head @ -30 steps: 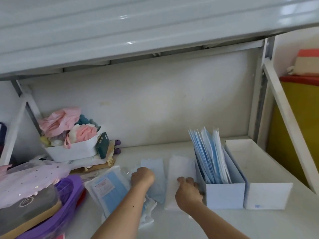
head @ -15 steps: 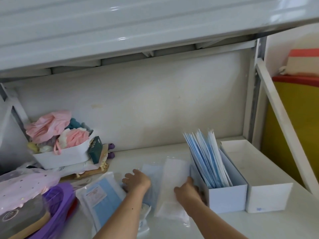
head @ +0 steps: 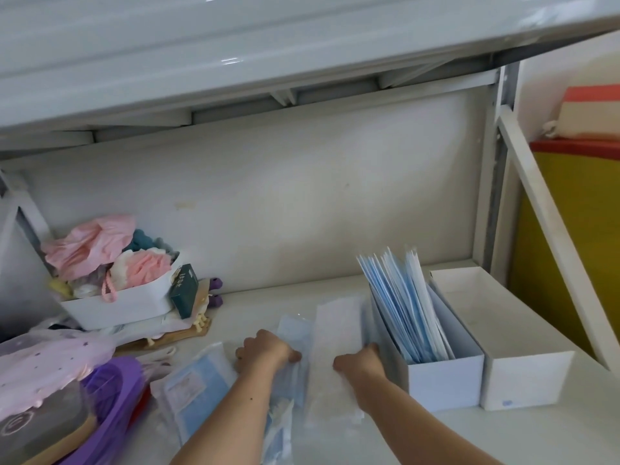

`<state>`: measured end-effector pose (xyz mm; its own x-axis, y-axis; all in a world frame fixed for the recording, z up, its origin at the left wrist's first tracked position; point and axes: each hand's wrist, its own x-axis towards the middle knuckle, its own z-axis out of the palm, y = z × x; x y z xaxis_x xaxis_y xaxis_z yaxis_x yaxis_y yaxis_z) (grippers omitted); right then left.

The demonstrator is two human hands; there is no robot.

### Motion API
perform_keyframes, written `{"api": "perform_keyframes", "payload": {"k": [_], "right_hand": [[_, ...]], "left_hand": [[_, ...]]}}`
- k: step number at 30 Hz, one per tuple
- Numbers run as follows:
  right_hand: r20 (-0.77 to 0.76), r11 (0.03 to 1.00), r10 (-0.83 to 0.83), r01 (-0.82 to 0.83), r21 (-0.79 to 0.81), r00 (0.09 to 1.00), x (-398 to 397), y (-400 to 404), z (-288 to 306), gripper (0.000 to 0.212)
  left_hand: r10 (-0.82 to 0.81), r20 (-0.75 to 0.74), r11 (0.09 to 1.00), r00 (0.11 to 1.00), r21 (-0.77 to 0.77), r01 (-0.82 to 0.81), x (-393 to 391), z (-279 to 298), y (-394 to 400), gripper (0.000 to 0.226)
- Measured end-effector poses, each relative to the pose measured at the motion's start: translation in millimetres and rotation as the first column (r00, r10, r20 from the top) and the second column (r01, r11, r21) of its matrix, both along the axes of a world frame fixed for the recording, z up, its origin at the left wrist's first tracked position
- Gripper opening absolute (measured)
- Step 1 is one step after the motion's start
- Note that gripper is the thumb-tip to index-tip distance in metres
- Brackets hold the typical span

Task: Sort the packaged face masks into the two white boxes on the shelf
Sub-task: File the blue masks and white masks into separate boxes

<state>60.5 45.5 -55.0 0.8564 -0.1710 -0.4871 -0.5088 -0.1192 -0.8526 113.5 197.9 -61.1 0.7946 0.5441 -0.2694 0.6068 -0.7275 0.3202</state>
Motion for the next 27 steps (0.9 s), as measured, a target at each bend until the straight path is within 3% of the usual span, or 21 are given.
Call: {"api": "perform_keyframes", "payload": {"k": [3, 7, 9, 13, 17, 21, 24, 27], "right_hand": [[0.056, 1.000, -0.008, 0.009, -0.011, 0.998, -1, -5, -5, 0.040], [0.128, 0.999, -0.040, 0.038, 0.015, 0.991, -9, -17, 0, 0.034], [0.213, 0.999, -0.044, 0.040, 0.022, 0.976, -9, -20, 5, 0.028], [0.373, 0.993, -0.048, 0.005, 0.115, 0.927, -9, -13, 23, 0.026], [0.437, 0.965, -0.094, -0.026, 0.260, 0.894, -7, -8, 37, 0.026], [0.392, 0.881, -0.152, -0.056, 0.470, 0.907, -6, -9, 53, 0.036], [0.362, 0.797, -0.166, -0.091, 0.597, 0.917, -6, -13, 60, 0.042], [0.401, 0.778, -0.169, -0.128, 0.615, 0.900, -11, -17, 68, 0.039]], "left_hand": [[-0.009, 0.069, 1.000, 0.998, -0.019, 0.010, 2, 5, -1, 0.061], [0.045, 0.276, 0.942, 0.960, -0.332, 0.051, 10, 7, 2, 0.046], [0.132, 0.394, 0.910, 0.910, -0.411, 0.046, 12, 8, 4, 0.038], [0.246, 0.609, 0.917, 0.754, -0.397, 0.021, 8, 26, 1, 0.022], [0.348, 0.675, 0.870, 0.650, -0.491, 0.045, 8, 55, 5, 0.028], [0.566, 0.590, 0.699, 0.575, -0.714, 0.044, 3, 82, 29, 0.046], [0.637, 0.409, 0.506, 0.653, -0.861, 0.046, 3, 85, 55, 0.047], [0.678, 0.344, 0.320, 0.650, -0.934, 0.160, -1, 75, 67, 0.035]]}}
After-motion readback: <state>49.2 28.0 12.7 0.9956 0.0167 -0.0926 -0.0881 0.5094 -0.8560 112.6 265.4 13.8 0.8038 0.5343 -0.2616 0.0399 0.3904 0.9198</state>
